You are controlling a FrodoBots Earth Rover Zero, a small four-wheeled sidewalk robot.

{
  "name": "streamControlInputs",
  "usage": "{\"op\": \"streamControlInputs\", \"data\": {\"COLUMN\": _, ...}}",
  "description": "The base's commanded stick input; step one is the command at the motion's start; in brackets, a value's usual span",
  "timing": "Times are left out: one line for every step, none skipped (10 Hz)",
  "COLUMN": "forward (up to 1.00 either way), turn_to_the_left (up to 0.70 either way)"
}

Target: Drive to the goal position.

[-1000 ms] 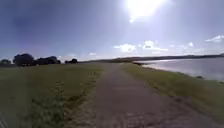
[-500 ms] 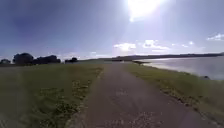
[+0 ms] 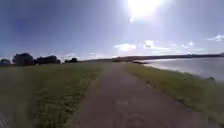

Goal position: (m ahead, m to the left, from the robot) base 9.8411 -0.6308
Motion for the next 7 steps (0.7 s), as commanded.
{"op": "streamControlInputs", "data": {"forward": 0.70, "turn_to_the_left": 0.05}}
{"op": "streamControlInputs", "data": {"forward": 0.70, "turn_to_the_left": 0.05}}
{"op": "streamControlInputs", "data": {"forward": 0.70, "turn_to_the_left": 0.05}}
{"op": "streamControlInputs", "data": {"forward": 0.70, "turn_to_the_left": 0.05}}
{"op": "streamControlInputs", "data": {"forward": 0.70, "turn_to_the_left": 0.05}}
{"op": "streamControlInputs", "data": {"forward": 0.70, "turn_to_the_left": 0.05}}
{"op": "streamControlInputs", "data": {"forward": 0.70, "turn_to_the_left": 0.05}}
